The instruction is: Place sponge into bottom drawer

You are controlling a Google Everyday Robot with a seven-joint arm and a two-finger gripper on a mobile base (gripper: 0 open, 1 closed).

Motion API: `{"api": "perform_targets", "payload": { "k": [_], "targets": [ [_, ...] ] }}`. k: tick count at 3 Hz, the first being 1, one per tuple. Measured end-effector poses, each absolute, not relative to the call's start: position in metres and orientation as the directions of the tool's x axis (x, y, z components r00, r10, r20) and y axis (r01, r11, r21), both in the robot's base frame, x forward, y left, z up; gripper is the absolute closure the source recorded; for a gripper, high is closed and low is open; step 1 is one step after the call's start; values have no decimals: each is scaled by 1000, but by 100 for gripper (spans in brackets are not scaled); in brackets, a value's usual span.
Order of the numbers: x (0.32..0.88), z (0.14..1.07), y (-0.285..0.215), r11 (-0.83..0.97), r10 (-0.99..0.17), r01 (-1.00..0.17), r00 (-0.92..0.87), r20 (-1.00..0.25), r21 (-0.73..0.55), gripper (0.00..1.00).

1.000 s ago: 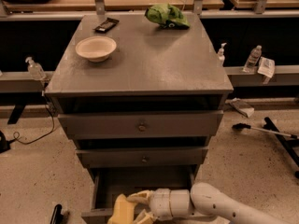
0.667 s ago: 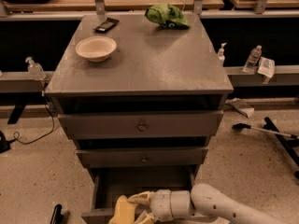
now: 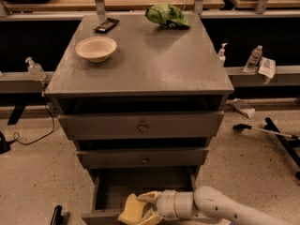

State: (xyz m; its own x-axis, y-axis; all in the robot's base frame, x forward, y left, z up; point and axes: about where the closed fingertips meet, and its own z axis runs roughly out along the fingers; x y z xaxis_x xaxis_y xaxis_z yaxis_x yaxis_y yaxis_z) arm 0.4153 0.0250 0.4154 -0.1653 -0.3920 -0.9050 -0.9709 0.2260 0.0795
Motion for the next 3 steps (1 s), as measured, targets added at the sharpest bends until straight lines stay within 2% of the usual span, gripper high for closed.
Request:
{"api": "perform_targets", "payload": {
  "k": [1, 3],
  "targets": [
    [454, 373, -22, 300, -419, -951, -199, -886, 71, 100],
    [534, 322, -82, 408, -497, -911, -280, -821, 63, 100]
  ]
}}
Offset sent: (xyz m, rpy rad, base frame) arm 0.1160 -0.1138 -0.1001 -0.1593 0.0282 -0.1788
